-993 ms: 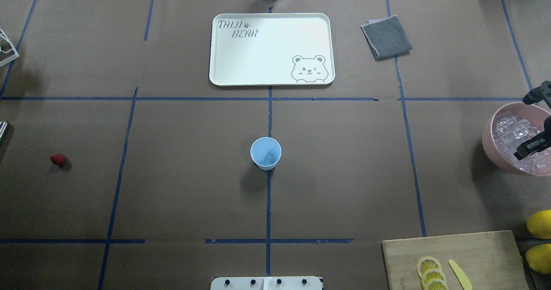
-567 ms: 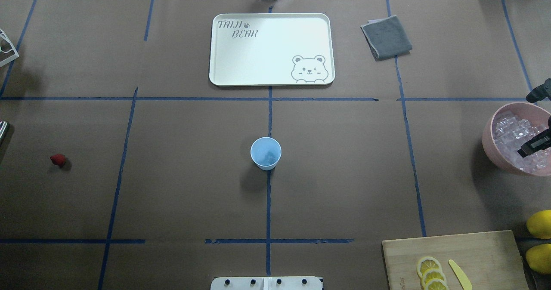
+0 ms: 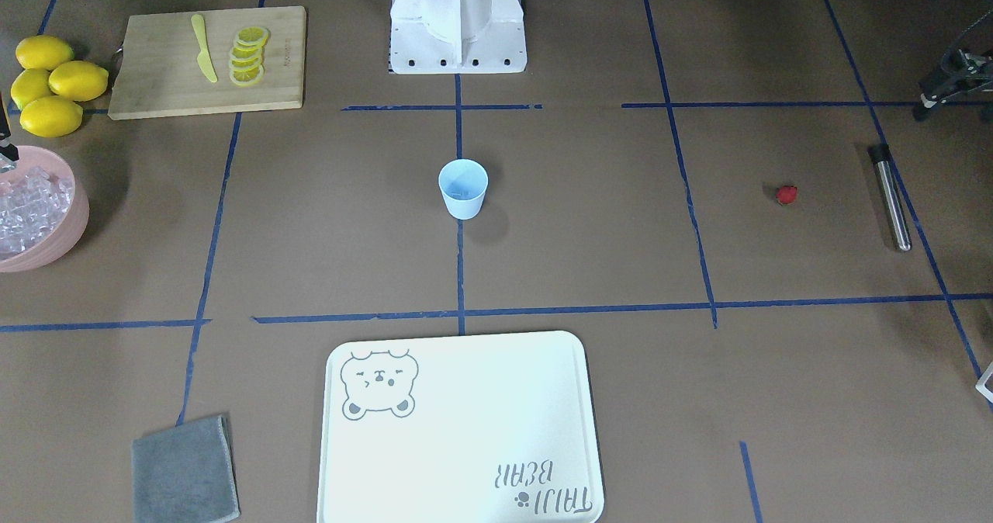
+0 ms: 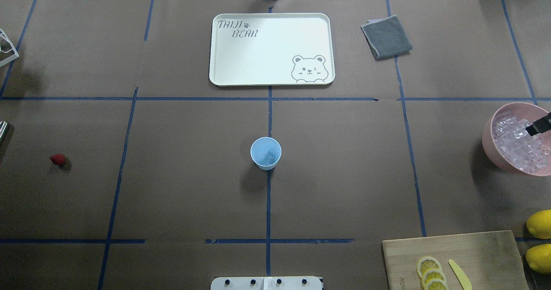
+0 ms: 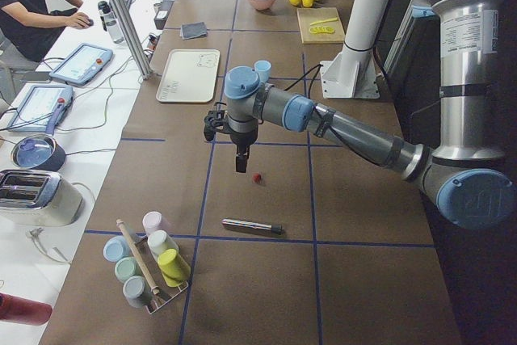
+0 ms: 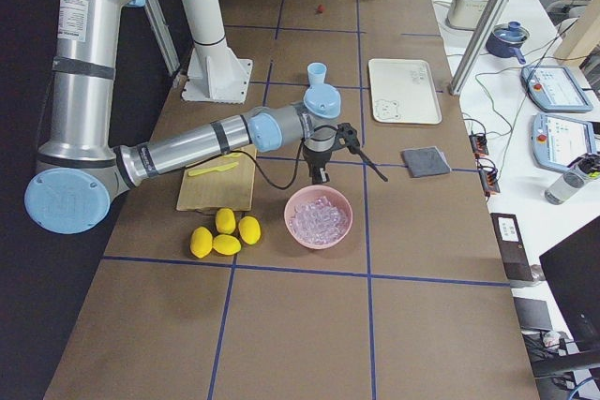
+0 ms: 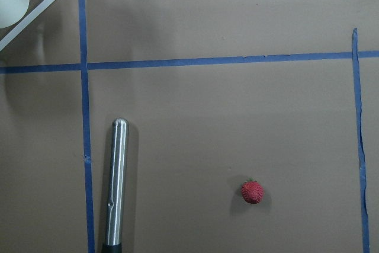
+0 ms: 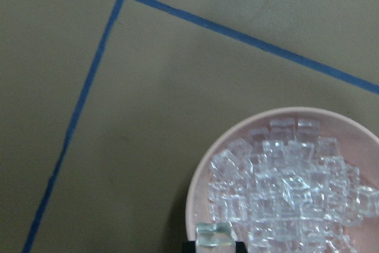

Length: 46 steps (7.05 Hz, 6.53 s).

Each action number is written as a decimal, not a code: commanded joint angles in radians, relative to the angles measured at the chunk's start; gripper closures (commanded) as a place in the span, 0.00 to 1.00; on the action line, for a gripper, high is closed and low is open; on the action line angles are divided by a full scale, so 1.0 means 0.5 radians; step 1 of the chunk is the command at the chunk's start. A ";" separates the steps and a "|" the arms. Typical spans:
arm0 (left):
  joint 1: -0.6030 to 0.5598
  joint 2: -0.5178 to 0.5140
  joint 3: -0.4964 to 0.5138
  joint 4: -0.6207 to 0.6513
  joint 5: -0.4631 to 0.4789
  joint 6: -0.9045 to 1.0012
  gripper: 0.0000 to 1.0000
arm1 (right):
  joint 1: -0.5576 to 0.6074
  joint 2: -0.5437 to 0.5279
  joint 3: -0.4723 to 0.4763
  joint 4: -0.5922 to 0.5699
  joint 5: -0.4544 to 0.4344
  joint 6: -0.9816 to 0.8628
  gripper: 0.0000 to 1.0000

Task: Mash ice and strawberries in cup
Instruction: 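Carry the ice cube with the right gripper over the cup, then open the right gripper to drop the ice cube into the cup, then move the right gripper back to the pink bowl of ice, then grasp a third ice cube from the bowl with the right gripper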

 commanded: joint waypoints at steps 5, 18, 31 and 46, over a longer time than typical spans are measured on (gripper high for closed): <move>0.000 0.008 0.021 -0.003 0.000 0.004 0.00 | -1.121 1.294 -0.231 -0.119 -0.602 1.836 1.00; 0.000 -0.001 0.061 -0.006 -0.003 0.017 0.00 | -1.488 1.769 -0.766 -0.091 -0.956 2.081 0.02; 0.077 -0.020 0.054 -0.006 -0.003 -0.008 0.00 | 0.006 0.055 0.044 0.041 -0.100 0.355 0.01; 0.083 -0.020 0.067 -0.046 0.000 -0.002 0.00 | -0.042 0.143 -0.671 0.200 -0.097 -0.119 0.14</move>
